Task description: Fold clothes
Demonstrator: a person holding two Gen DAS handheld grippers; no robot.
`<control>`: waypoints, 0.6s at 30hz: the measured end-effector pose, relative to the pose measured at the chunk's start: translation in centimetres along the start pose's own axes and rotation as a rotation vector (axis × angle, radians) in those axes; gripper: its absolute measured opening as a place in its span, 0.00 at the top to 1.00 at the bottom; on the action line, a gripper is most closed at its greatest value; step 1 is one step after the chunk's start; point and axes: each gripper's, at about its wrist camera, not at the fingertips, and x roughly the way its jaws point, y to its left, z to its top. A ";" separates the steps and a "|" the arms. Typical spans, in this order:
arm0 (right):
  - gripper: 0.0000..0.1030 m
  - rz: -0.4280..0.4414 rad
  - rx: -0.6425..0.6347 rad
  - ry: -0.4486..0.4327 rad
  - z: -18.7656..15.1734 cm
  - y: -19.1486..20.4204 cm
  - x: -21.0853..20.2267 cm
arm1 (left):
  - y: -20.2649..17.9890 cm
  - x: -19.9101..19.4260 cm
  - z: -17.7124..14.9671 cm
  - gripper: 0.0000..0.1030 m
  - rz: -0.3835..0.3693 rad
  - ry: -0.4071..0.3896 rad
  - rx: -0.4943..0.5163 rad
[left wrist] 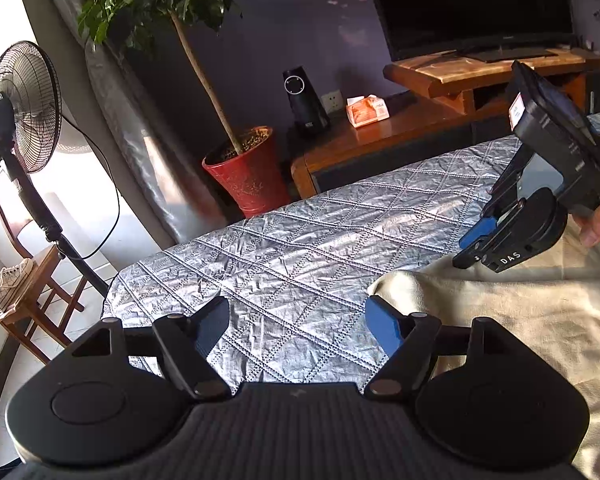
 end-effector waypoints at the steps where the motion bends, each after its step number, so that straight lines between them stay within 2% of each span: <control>1: 0.96 -0.027 -0.044 -0.007 -0.1 0.9 -0.2 | -0.1 0.0 0.0 0.30 0.000 -0.003 0.005; 4: 0.97 -0.118 -0.168 -0.047 -0.8 3.5 -1.5 | -0.2 0.1 -0.1 0.28 0.008 -0.001 0.017; 6: 0.97 -0.150 -0.216 -0.099 -1.9 4.9 -3.0 | 0.3 0.3 -0.2 0.28 0.014 0.005 0.009; 8: 0.97 -0.162 -0.293 -0.108 -3.7 6.4 -3.9 | 0.8 0.2 -0.2 0.28 0.019 0.004 -0.005; 12: 0.92 -0.123 -0.208 -0.114 -5.1 6.0 -4.9 | 1.3 0.2 -0.2 0.28 0.026 -0.001 -0.019; 14: 0.85 -0.052 -0.172 -0.116 -5.2 5.5 -5.3 | 1.5 0.3 -0.2 0.28 0.025 0.000 -0.024; 15: 0.70 -0.001 -0.174 -0.100 -5.1 5.5 -5.3 | 1.5 0.3 -0.2 0.28 0.023 0.000 -0.024; 16: 0.48 0.033 -0.195 -0.088 -5.0 5.7 -5.3 | 1.6 0.3 -0.2 0.28 0.022 0.000 -0.023; 17: 0.41 0.057 -0.228 -0.078 -5.0 6.0 -5.3 | 1.7 0.2 -0.3 0.28 0.020 -0.002 -0.021; 18: 0.39 0.072 -0.227 -0.088 -4.8 5.9 -5.5 | 1.8 0.1 -0.3 0.28 0.019 -0.002 -0.022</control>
